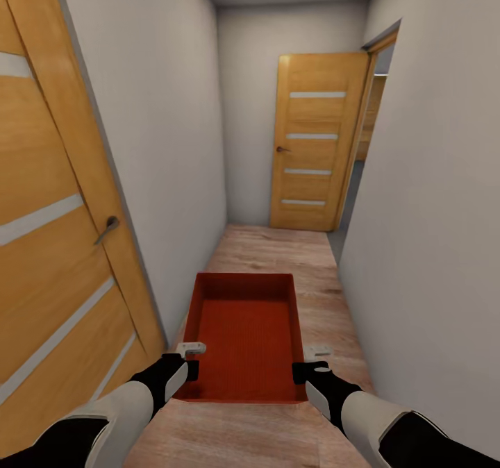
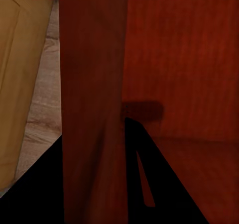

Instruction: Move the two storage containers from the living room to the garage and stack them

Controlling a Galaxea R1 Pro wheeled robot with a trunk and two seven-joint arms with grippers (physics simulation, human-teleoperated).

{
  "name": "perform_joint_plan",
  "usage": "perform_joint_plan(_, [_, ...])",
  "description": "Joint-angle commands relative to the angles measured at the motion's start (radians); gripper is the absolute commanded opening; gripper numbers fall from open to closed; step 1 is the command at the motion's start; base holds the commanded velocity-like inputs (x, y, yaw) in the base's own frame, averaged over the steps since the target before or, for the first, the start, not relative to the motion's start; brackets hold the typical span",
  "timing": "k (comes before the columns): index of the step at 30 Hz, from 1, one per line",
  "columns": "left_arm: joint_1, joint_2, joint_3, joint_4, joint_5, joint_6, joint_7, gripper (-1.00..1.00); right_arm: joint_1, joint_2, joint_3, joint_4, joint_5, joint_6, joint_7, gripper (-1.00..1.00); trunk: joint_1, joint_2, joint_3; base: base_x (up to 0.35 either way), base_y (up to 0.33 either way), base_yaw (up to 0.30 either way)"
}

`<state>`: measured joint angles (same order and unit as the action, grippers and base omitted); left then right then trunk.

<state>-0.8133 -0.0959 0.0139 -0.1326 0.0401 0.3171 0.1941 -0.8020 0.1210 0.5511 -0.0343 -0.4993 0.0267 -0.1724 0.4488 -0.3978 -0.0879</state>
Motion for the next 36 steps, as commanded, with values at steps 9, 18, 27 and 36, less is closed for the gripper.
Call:
perform_joint_plan(9, [-0.001,0.024,-0.011,-0.005,0.001,0.005,0.006,-1.00,0.000,-0.002,0.012,0.007,-0.016,0.002,-0.006,-1.00,0.001,-0.002,-0.002,0.322,0.000,-0.009])
perform_joint_plan(18, [-0.001,0.024,-0.011,-0.005,0.001,0.005,0.006,-1.00,0.000,0.000,0.013,0.007,-0.016,0.004,-0.006,-1.00,0.001,-0.002,-0.002,0.322,0.000,-0.153])
perform_joint_plan(27, [-0.001,0.024,-0.011,-0.005,0.001,0.005,0.005,-1.00,0.000,-0.001,0.013,0.007,-0.016,0.004,-0.006,-1.00,0.001,-0.002,-0.002,0.322,0.000,-0.005])
perform_joint_plan(36, [-0.001,0.024,-0.011,-0.005,0.001,0.006,0.005,-1.00,0.000,-0.001,0.012,0.007,-0.016,0.004,-0.006,-1.00,0.001,-0.002,-0.002,0.322,0.000,0.000])
